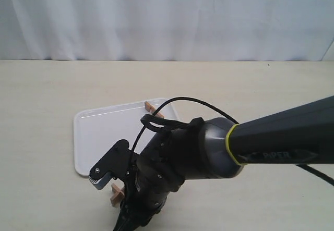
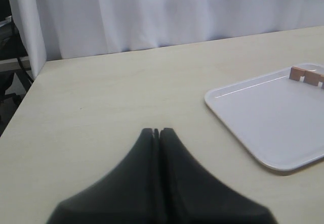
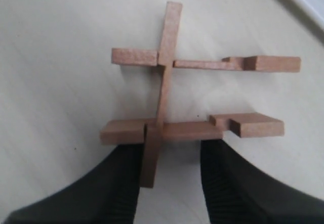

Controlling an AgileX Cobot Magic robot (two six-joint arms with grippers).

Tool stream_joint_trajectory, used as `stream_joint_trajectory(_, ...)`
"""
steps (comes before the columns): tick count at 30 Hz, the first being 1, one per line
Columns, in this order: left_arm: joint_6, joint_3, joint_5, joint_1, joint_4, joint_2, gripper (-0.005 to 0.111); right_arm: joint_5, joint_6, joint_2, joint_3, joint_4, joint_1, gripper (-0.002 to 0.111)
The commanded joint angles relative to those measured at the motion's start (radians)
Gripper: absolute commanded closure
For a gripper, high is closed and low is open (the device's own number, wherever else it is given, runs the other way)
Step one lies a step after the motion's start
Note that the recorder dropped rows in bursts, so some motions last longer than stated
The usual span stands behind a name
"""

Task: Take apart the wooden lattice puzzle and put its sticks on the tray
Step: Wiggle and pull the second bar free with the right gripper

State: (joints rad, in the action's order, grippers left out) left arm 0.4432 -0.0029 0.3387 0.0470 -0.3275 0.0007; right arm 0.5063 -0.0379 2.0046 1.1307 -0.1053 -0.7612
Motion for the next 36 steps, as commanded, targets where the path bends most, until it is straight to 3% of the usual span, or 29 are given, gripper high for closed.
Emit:
stream_joint_trajectory(1, 0.001, 0.003, -0.012, -0.004, 0.0, -0.001, 0.107, 0.002, -0.002, 0.004, -0.002, -0.008, 0.006, 0.082)
stream_joint_trajectory(6, 0.001, 0.003, -0.012, -0.004, 0.002, -0.001, 0.107, 0.038, 0.0, 0.004, -0.002, -0.012, 0.006, 0.104)
stream_joint_trajectory(36, 0.001, 0.003, -0.012, -0.004, 0.002, -0.001, 0.107, 0.099, 0.02, -0.089, 0.008, -0.014, 0.006, 0.104)
